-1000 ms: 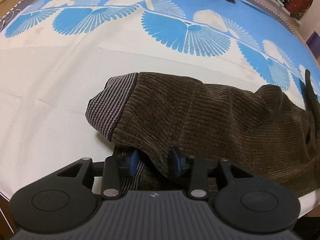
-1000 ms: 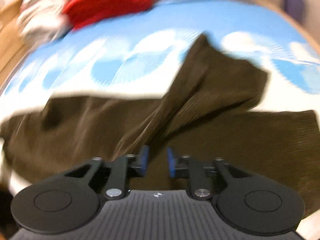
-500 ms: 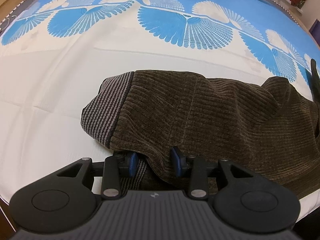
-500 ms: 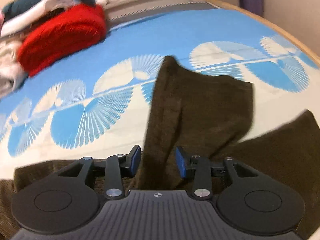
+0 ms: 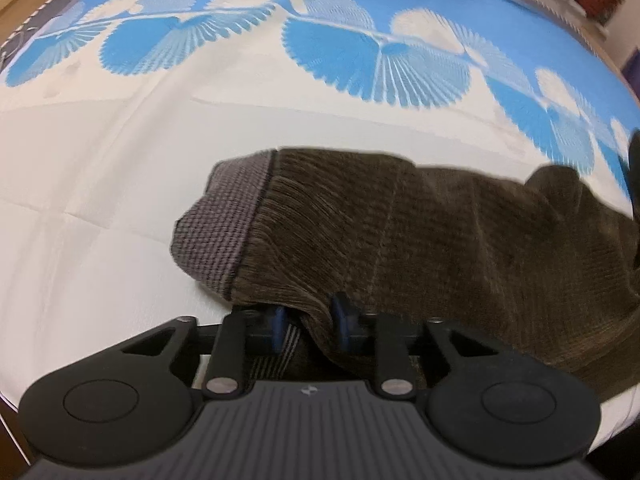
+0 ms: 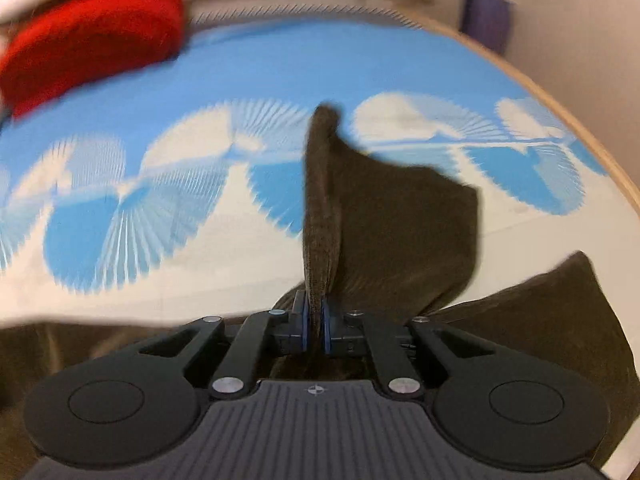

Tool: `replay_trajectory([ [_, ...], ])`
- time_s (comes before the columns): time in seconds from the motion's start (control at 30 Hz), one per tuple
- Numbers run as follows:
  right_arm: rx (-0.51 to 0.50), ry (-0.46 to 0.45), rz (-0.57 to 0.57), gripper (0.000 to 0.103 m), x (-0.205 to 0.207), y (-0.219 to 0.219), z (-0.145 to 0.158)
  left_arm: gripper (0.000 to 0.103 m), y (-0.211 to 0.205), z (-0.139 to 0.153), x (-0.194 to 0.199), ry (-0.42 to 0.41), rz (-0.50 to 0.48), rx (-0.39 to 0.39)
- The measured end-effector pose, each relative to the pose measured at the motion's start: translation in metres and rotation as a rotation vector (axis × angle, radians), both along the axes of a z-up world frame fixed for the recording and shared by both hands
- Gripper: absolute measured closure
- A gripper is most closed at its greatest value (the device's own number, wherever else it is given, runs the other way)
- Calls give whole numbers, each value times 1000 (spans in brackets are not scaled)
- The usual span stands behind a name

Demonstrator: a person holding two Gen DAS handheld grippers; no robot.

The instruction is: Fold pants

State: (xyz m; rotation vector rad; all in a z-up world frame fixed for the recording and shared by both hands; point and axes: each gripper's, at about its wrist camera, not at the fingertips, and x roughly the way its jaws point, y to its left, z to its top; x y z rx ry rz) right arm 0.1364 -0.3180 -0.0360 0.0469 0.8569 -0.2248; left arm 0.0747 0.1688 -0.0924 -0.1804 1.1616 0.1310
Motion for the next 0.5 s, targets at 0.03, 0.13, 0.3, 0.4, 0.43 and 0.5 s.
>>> replay_trajectory([
  [0.03, 5, -34, -45, 97, -7, -9, 9, 86, 0, 3, -1, -16, 9, -8],
  [0.13, 27, -157, -195, 97, -40, -43, 37, 91, -4, 15, -7, -83, 8, -84],
  [0.3, 76, -178, -278, 97, -96, -89, 55, 93, -20, 26, -21, -115, -61, -55],
  [0.4, 138, -47, -263, 97, -114, -110, 41, 93, -16, 21, -28, -70, -65, -47],
  [0.43, 161, 23, -245, 97, -117, -116, 31, 93, -12, 17, -28, -46, -65, -46],
  [0.5, 231, 219, -191, 96, -121, -123, 2, 93, -4, 8, -29, 0, -68, -73],
])
